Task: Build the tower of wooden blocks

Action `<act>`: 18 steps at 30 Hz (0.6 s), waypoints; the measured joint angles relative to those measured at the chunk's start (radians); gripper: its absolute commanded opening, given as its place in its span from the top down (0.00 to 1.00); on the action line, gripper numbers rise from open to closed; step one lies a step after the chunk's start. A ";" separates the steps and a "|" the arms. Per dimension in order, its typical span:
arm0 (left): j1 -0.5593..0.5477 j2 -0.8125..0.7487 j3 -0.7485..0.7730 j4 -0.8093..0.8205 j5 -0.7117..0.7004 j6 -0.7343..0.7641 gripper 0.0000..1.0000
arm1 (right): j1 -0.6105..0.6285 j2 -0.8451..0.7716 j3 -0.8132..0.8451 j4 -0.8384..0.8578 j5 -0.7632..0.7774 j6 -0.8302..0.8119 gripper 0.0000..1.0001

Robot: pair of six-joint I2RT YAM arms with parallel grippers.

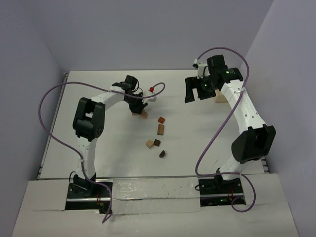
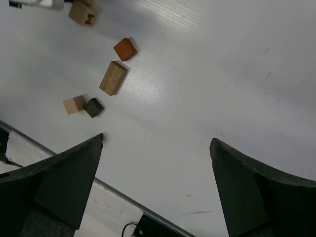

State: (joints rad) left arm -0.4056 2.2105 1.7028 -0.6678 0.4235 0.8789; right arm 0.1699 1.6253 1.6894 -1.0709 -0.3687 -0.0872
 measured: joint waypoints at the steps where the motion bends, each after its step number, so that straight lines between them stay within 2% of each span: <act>1: -0.015 -0.030 -0.040 0.002 0.000 0.001 1.00 | 0.000 0.000 0.000 0.000 -0.002 0.000 0.03; 11: -0.187 -0.255 -0.322 0.116 0.008 -0.050 1.00 | 0.000 0.000 -0.001 0.000 -0.016 0.000 0.03; 18: -0.280 -0.331 -0.423 0.175 0.022 -0.128 0.99 | 0.000 0.000 -0.001 -0.003 -0.019 0.000 0.03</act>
State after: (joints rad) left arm -0.6854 1.8799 1.2795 -0.4930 0.4457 0.7504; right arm 0.1699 1.6253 1.6886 -1.0734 -0.3880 -0.0875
